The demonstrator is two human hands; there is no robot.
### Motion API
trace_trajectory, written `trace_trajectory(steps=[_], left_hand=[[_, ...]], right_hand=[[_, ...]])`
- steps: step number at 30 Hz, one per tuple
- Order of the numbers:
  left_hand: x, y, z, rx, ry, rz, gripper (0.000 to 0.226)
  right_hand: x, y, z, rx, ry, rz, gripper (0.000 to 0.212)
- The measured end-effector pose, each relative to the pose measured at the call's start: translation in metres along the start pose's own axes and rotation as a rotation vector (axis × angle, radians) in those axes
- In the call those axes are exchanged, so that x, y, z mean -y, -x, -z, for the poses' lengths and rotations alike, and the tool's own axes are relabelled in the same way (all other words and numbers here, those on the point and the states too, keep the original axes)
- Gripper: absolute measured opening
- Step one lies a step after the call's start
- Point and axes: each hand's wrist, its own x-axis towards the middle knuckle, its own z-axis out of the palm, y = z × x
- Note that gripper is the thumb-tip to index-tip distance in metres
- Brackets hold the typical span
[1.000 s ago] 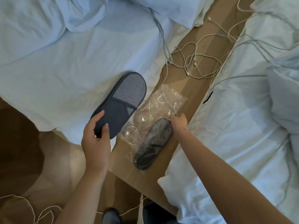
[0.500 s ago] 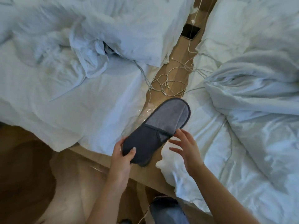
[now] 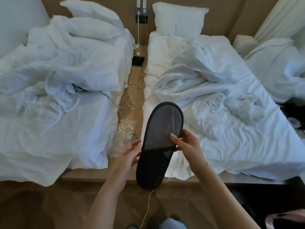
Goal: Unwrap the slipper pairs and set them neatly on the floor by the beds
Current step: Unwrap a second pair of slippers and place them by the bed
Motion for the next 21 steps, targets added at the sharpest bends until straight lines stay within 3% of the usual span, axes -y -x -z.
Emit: trace_trajectory(steps=[5, 9, 13, 21], left_hand=[[-0.029, 0.028, -0.064, 0.053, -0.07, -0.06, 0.016], [-0.022, 0.043, -0.11, 0.027, 0.07, 0.006, 0.034], [-0.013, 0.056, -0.153, 0.024, 0.124, 0.035, 0.023], [0.008, 0.071, -0.185, -0.092, 0.362, 0.126, 0.029]], right_hand=[[0.014, 0.032, 0.049, 0.069, 0.007, 0.107, 0.015], [0.004, 0.046, 0.094, 0.06, 0.001, 0.088, 0.014], [-0.009, 0.054, 0.132, 0.069, -0.014, 0.019, 0.011], [-0.024, 0.062, 0.17, 0.024, -0.029, -0.043, 0.015]])
